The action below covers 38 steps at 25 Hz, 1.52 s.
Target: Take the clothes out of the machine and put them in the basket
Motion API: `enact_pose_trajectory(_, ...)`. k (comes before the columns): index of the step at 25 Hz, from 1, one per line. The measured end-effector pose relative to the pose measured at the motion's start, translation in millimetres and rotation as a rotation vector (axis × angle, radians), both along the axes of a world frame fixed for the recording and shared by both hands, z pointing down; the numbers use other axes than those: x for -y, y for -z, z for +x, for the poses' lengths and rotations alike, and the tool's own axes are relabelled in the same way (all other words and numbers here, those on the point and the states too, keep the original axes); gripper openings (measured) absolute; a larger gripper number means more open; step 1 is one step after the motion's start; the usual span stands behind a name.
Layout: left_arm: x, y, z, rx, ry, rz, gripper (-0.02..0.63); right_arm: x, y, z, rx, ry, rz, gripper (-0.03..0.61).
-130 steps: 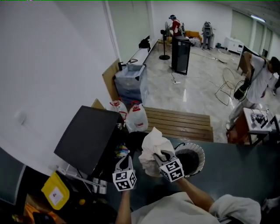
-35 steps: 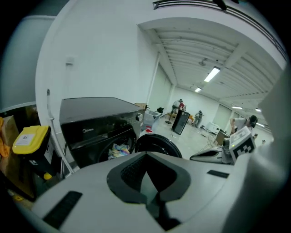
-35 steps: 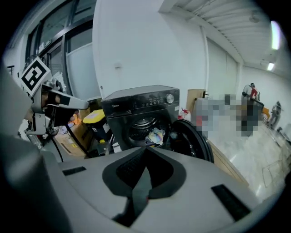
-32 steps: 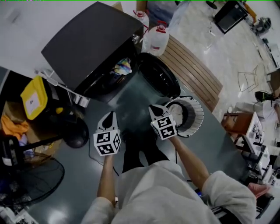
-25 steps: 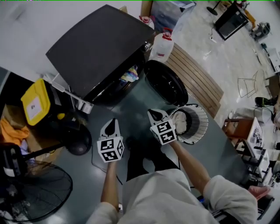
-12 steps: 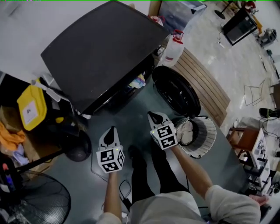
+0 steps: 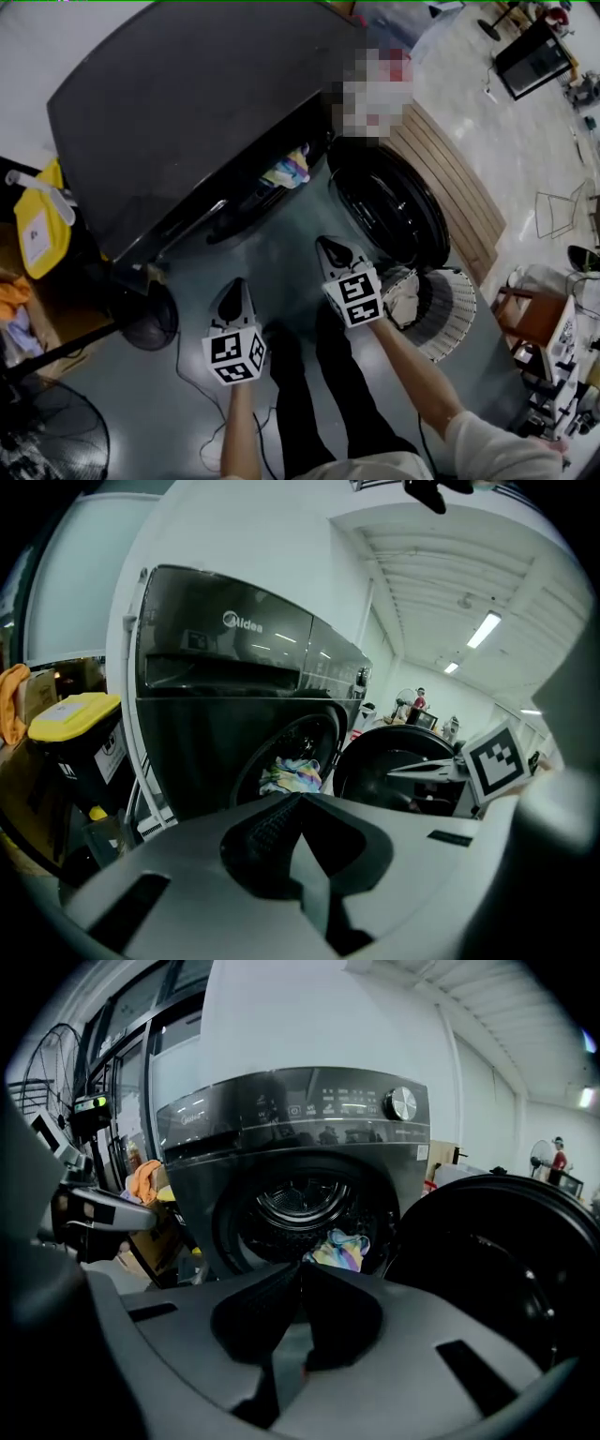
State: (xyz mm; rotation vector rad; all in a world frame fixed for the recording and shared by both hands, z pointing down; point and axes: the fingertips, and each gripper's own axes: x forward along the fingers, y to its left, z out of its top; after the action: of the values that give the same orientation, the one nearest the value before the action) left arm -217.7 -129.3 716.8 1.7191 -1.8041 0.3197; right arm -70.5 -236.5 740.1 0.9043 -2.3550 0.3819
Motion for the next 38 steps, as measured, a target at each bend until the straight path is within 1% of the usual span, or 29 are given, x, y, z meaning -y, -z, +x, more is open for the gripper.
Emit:
enact_pose_trajectory(8, 25, -67, 1, 0.011, -0.013, 0.018, 0.018, 33, -90, -12, -0.011, 0.010, 0.025, 0.025)
enact_pose_trajectory(14, 37, -106, -2, 0.022, -0.030, 0.020, 0.018, 58, -144, -27, -0.026, 0.015, 0.051, 0.026)
enact_pose_trajectory(17, 44, -120, -4, 0.017, -0.034, 0.025, 0.018, 70, -162, -34, -0.041, 0.025, 0.076, 0.026)
enact_pose_trajectory(22, 53, -146, 1, 0.024, -0.058, 0.032, 0.018, 90, -181, -40, -0.039, 0.021, 0.126, 0.028)
enact_pose_trajectory(27, 64, -161, 5, 0.029, -0.082, 0.057, 0.018, 105, -208, -46, -0.042, 0.018, 0.145, 0.034)
enact_pose_trajectory(29, 69, -168, 5, 0.032, -0.085, 0.066, 0.018, 114, -217, -51, -0.041, 0.018, 0.157, 0.134)
enact_pose_trajectory(30, 71, -171, 5, 0.032, -0.085, 0.070, 0.018, 119, -220, -55, -0.036, 0.019, 0.165, 0.174)
enact_pose_trajectory(31, 73, -174, 5, 0.032, -0.082, 0.074, 0.018, 124, -220, -59, -0.025, 0.019, 0.177, 0.228)
enact_pose_trajectory(34, 73, -182, 6, 0.025, -0.069, 0.081, 0.018, 145, -215, -73, 0.020, -0.004, 0.216, 0.354)
enact_pose_trajectory(36, 71, -187, 8, 0.022, -0.063, 0.084, 0.018, 166, -216, -82, 0.030, -0.037, 0.223, 0.384)
enact_pose_trajectory(38, 68, -193, 11, 0.016, -0.058, 0.082, 0.018, 189, -226, -86, 0.007, -0.071, 0.209, 0.391)
